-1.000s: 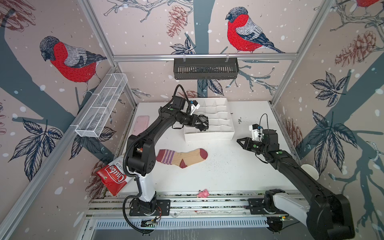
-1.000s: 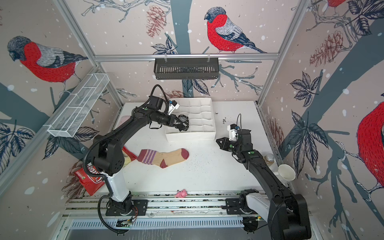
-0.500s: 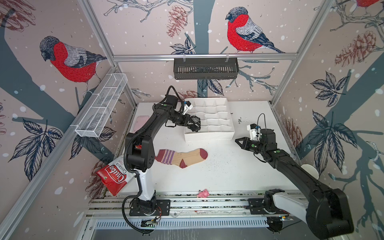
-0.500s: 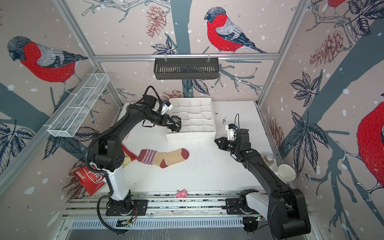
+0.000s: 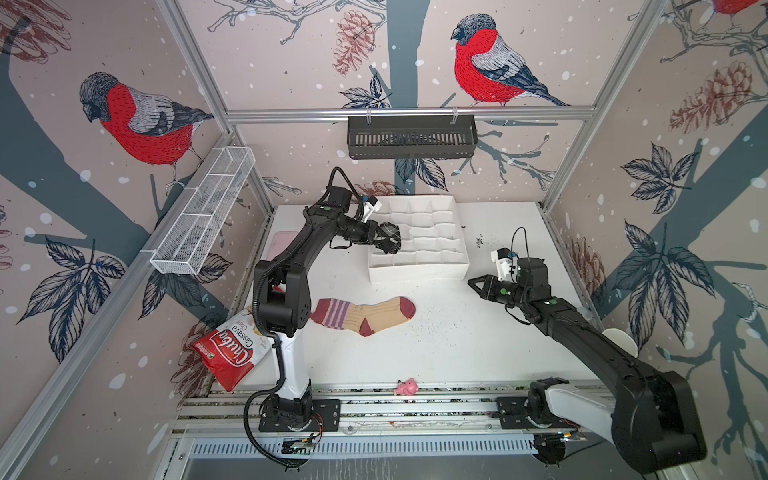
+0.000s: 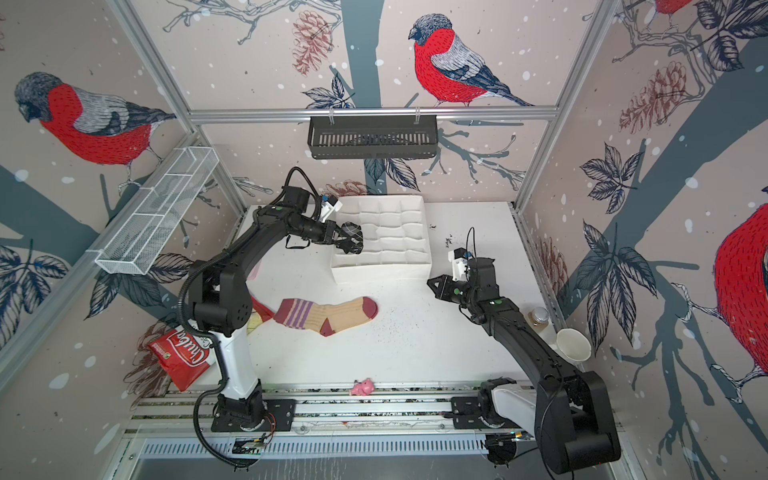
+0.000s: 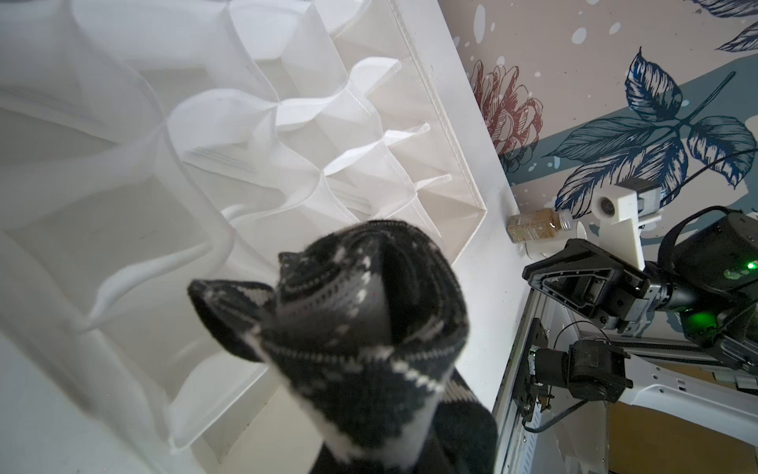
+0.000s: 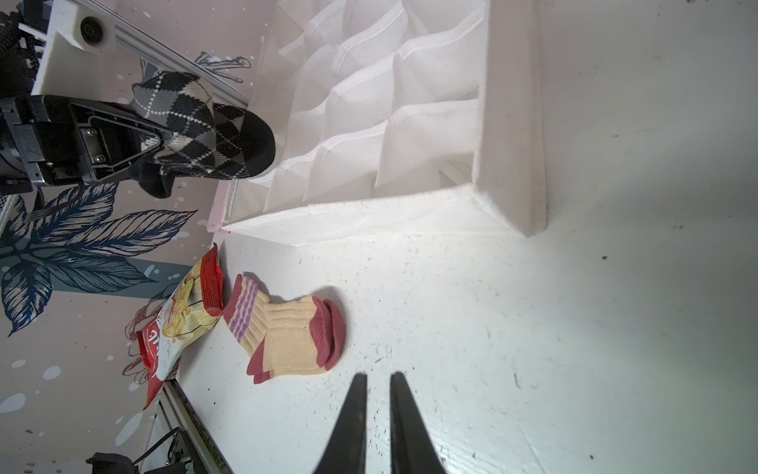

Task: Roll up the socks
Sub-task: 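Carry the argyle roll with the left gripper over the white organizer tray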

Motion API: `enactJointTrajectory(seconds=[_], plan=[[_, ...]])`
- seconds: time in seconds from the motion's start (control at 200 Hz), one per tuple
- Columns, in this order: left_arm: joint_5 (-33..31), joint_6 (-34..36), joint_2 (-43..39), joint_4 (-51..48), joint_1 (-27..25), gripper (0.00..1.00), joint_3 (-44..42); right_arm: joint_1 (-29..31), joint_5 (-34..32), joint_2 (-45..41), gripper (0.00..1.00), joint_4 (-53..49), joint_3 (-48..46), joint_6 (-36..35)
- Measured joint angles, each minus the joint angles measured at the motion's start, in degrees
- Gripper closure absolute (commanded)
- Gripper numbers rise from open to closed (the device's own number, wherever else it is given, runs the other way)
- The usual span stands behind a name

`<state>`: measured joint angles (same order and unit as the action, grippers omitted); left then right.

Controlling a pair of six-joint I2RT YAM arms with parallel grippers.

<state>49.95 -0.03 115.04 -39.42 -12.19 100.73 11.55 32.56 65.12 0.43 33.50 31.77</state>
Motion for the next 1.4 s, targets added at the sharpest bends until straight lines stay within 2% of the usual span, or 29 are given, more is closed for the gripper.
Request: enactJointTrajectory(seconds=[0.185,0.405,0.831,1.216,1.401], plan=[[0.28,0.94,4.57,-2.16,0.2,1.0,3.26,0.0,0.0,-0.02,0.85,0.07,0.0,0.0],[-2.93,1.6,5.84,-5.18,1.97,1.0,3.63,0.0,0.0,0.35,0.85,0.52,-0.46,0.0],[-17.99,1.99,9.88,-13.07,1.42,1.0,9.53,0.09,0.0,1.31,0.85,1.6,-0.72,0.0],[-35.26,1.42,18.43,-22.36,-5.9,1.0,23.58,0.11,0.02,1.73,0.85,2.05,-0.83,-0.02],[-44.09,0.26,19.89,-26.27,-7.72,1.0,27.02,0.07,0.02,1.84,0.85,2.16,-0.83,-0.04]])
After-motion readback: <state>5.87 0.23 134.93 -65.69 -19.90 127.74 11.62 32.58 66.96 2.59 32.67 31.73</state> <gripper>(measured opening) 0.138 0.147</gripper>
